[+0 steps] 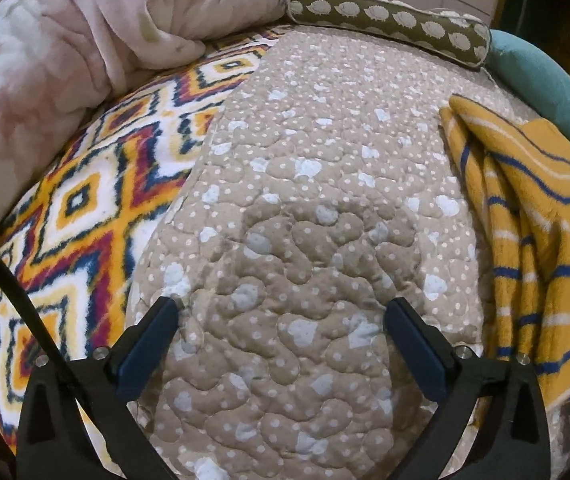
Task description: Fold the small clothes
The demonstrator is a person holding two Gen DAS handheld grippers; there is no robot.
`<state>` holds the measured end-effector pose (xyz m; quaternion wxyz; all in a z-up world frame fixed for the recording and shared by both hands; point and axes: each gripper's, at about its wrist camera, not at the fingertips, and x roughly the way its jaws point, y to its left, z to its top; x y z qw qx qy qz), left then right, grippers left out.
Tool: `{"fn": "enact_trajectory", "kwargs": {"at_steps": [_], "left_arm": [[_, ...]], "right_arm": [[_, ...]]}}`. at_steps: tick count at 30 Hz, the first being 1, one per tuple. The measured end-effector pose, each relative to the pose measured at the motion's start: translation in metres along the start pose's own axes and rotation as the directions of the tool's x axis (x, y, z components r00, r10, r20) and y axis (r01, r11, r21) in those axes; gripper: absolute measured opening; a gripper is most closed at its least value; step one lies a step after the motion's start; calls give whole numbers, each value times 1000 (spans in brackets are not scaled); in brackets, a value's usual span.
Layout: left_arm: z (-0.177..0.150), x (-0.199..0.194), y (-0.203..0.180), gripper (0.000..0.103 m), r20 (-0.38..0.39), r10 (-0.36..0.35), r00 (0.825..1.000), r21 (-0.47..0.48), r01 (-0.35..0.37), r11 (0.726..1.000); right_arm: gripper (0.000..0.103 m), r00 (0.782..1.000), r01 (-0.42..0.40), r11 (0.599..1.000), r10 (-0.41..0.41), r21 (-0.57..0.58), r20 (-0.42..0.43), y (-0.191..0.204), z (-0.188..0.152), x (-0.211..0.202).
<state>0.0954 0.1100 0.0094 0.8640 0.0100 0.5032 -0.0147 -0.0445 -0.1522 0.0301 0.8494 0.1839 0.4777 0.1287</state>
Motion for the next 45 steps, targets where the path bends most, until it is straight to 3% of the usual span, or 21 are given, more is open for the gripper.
{"fn": "enact_trajectory", "kwargs": {"at_steps": [5,9,13,18,22,24,26,28,29,37,40,45], "left_arm": [[1,2,0,103,13,5,1000,-20,-5,1000],[1,1,-1,103,22,9,1000,-22,-8,1000],[-9,-19,5,102,114,44,993,-61,-37,997],[-44,-92,4,102,280,152,948,-101,-129,986],[-82,-175,-11,103,455,208,866,-99,-183,978],[-94,-204,-18,103,503,185,845,-105,-152,983],[-100,-224,-22,103,470,113,875,-108,-70,992],[-104,-235,-33,103,400,4,917,-76,29,997],[-107,-238,-40,103,379,5,925,-68,23,997],[-141,-234,-106,103,281,-17,960,95,-11,995],[-151,-229,-123,103,247,-10,969,149,-28,988],[-160,-225,-128,103,209,-1,978,161,-33,986]], "right_arm": [[19,992,128,986,-128,-107,10,8,-36,-28],[24,982,188,971,-184,-148,43,5,-56,-58],[32,972,226,964,-212,-142,105,5,-60,-81],[37,959,244,965,-224,-100,175,-7,-60,-105],[38,959,226,972,-210,-65,190,-15,-60,-111],[38,954,233,970,-216,-62,208,-13,-62,-116],[38,943,258,964,-236,-68,235,-10,-65,-125],[48,931,286,956,-260,-70,257,-8,-68,-134],[51,925,300,952,-272,-68,267,-7,-69,-138],[56,879,413,908,-380,-63,288,-12,-75,-146],[57,880,414,910,-393,-25,269,-22,-75,-146],[57,881,416,909,-410,22,237,-33,-77,-142]]}}
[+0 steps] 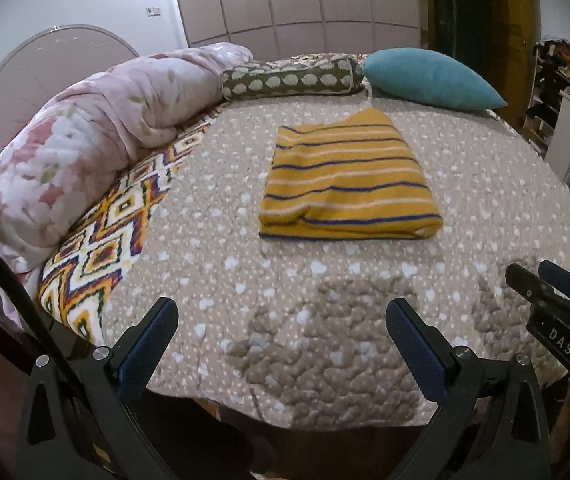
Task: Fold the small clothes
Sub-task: 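Withdraw both tools from the folded yellow sweater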
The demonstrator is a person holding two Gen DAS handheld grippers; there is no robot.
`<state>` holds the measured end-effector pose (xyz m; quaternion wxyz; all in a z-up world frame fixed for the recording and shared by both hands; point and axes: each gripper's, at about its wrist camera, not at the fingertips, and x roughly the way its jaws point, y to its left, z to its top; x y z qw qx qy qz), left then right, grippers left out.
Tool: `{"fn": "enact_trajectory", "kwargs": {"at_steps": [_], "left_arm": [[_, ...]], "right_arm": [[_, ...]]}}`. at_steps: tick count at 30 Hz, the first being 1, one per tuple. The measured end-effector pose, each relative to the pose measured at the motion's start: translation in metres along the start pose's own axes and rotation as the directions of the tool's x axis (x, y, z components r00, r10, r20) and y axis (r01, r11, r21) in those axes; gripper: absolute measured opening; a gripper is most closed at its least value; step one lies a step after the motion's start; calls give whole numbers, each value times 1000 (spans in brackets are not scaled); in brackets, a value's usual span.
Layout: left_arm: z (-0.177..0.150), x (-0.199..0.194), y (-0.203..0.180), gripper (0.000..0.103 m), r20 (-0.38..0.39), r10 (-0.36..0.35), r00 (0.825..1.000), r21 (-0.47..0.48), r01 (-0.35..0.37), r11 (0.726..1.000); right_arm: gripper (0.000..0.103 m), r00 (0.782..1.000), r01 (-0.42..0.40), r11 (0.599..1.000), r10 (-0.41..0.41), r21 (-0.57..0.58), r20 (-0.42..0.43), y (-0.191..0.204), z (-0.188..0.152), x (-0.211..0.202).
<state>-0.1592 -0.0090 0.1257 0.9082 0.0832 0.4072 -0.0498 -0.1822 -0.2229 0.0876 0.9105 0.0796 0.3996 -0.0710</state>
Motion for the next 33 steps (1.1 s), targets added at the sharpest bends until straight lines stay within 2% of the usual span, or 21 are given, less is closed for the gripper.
{"fn": "enact_trajectory", "kwargs": {"at_steps": [12,33], "left_arm": [[-3,1,8,103,-24,-16,1000,-21,16,1000],[-11,11,0,103,-81,-119,990,1,119,993]], "right_arm": [[61,1000,7,999,-8,-54,-19,18,-4,7],[64,997,50,998,-52,-38,-50,11,-7,18]]}}
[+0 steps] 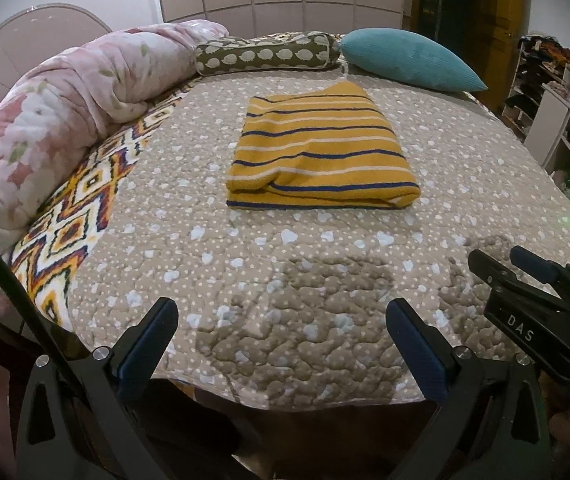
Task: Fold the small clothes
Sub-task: 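Withdraw both tools from the folded yellow sweater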
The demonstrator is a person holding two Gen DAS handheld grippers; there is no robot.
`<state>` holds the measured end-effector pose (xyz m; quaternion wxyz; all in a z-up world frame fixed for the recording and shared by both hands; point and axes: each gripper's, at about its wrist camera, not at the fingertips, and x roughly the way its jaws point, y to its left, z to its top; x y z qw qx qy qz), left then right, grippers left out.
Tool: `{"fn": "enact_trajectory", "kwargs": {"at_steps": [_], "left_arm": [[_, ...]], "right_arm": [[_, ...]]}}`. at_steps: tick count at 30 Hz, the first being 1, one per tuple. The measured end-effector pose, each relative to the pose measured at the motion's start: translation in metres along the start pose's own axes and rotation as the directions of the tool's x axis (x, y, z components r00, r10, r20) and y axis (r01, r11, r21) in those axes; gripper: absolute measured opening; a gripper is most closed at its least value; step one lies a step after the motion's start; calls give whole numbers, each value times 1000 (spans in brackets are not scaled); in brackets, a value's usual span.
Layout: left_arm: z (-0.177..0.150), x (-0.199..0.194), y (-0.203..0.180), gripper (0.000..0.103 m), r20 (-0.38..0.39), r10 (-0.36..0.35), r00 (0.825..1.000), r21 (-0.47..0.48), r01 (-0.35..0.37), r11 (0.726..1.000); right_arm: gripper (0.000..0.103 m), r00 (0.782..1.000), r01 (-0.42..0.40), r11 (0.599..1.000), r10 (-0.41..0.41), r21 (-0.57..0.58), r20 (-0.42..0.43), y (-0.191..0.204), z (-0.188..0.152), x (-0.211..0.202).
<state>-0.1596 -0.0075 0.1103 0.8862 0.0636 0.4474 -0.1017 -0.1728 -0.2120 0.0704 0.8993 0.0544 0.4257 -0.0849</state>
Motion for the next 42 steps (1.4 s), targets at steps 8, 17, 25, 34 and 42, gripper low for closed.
{"fn": "enact_trajectory", "kwargs": {"at_steps": [8,17,25,34,42], "left_arm": [[-1,3,2,103,-8,-9,1000,-7,9,1000],[-4,7,3,103,-22,-11,1000,-17,11,1000],[-6,11,5,103,-37,-9,999,-23,8,1000],[-7,14,7,103,-52,-12,999,-26,10,1000],[-9,22,11,103,-70,-15,997,-36,13,999]], "right_arm": [[65,1000,8,1000,-8,-6,-4,0,-1,2],[65,1000,13,1000,-13,-16,-7,3,-3,4],[66,1000,20,999,-20,-33,-12,5,-4,6],[67,999,23,999,-24,-41,-23,5,-5,10],[67,999,24,999,-26,-38,-35,5,-7,14]]}}
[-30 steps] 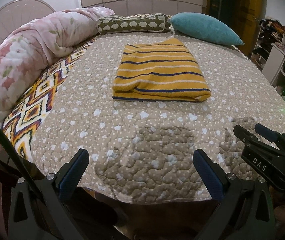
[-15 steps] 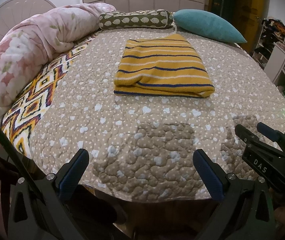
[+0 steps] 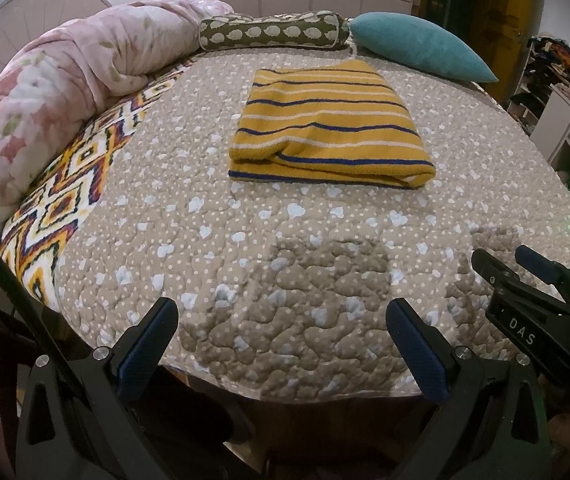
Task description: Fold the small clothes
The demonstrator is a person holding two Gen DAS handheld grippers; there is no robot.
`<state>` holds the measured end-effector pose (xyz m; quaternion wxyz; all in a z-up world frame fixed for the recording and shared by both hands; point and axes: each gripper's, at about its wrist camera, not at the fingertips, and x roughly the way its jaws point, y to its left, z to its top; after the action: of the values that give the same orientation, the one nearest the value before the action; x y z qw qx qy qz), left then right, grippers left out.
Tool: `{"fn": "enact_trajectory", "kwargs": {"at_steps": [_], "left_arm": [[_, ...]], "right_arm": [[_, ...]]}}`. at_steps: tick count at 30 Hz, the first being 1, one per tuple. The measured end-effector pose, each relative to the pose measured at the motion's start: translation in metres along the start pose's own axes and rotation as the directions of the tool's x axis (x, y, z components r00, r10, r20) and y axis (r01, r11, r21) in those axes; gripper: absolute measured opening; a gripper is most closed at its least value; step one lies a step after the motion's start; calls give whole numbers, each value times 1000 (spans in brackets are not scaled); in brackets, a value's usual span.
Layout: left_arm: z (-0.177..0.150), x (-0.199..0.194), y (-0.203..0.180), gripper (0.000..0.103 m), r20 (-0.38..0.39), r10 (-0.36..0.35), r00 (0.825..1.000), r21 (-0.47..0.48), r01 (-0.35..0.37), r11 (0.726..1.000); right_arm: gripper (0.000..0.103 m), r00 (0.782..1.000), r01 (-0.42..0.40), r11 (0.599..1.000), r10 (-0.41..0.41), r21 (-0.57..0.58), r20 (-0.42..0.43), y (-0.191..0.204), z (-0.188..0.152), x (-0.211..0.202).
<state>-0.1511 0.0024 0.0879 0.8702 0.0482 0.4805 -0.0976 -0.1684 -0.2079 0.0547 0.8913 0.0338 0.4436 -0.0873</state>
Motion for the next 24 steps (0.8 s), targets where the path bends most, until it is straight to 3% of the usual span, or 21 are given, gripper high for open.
{"fn": "enact_trajectory", "kwargs": {"at_steps": [6,13,14,16,17,21,24], "left_arm": [[2,20,13,103,-38,14,999,-31,-15,999],[4,34,25,103,-55,43,998,-40,-45,998],[5,34,26,103,-56,44,997,-41,-47,998],[7,37,31,103,-60,43,997,-50,-46,998],[7,39,33,103,-64,43,997,-55,-46,997],[11,48,44,103,-81,29,996,-88,-36,996],[14,53,50,103,-84,11,996,-105,-20,994]], "right_arm": [[67,999,-31,1000,31,1,-15,0,17,10],[67,994,-83,996,86,-44,65,24,93,27],[66,992,-92,994,97,-63,79,32,101,30],[37,989,-109,988,120,-113,90,48,117,43],[33,990,-105,986,116,-129,78,55,122,54],[32,992,-128,985,128,-120,-9,65,120,94],[33,993,-121,977,121,-177,-13,69,119,89]]}}
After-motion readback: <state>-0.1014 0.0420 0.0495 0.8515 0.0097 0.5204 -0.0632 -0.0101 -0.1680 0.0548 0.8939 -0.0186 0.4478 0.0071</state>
